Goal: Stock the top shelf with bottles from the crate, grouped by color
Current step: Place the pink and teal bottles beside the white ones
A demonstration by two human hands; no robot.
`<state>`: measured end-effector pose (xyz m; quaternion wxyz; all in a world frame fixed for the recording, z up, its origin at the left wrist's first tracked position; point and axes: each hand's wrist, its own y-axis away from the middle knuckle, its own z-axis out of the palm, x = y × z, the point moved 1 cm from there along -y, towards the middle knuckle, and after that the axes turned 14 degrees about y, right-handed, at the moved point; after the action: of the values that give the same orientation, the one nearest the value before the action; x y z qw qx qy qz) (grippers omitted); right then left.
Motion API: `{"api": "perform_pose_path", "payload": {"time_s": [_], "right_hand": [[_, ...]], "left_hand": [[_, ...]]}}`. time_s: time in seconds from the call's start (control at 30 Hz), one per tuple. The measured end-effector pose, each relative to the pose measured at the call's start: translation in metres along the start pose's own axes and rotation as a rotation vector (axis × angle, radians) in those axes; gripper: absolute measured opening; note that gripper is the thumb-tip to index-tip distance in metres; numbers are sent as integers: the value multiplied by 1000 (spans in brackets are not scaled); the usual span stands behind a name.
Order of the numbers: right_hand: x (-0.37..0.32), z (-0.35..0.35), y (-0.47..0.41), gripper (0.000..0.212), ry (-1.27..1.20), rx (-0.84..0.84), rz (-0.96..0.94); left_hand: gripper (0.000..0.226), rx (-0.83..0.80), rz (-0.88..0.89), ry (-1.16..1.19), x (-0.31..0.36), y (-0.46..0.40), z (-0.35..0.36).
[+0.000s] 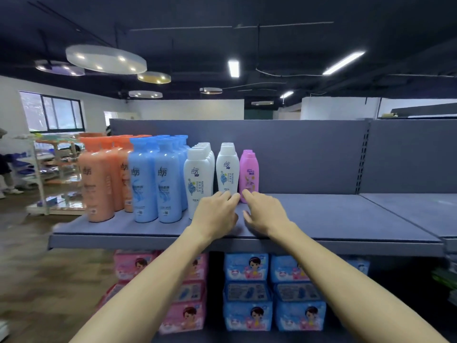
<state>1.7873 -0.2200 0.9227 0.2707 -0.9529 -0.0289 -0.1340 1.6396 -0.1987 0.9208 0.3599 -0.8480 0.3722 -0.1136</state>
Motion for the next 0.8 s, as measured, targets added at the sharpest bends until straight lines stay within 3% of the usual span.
{"api": "perform_pose_path", "payload": {"time_s": [0.2, 0.27, 0.4, 0.57, 0.8], "right_hand": [[-9, -31, 62, 23, -109, 241, -82], [-10, -27, 90, 23, -156, 268, -119], [-17, -2, 133, 28, -142, 178, -122], [-26, 37, 178, 29, -145, 70, -92], [-42, 104, 252, 32, -160, -171, -101]], "left_hand": [[16, 94, 103, 60, 0, 33, -34], [22, 115, 141, 68, 5, 53, -36], [12, 91, 167, 121, 27, 93, -20], [19, 34, 96, 209, 53, 147, 15], [23, -172, 8, 316, 85, 222, 67]]}}
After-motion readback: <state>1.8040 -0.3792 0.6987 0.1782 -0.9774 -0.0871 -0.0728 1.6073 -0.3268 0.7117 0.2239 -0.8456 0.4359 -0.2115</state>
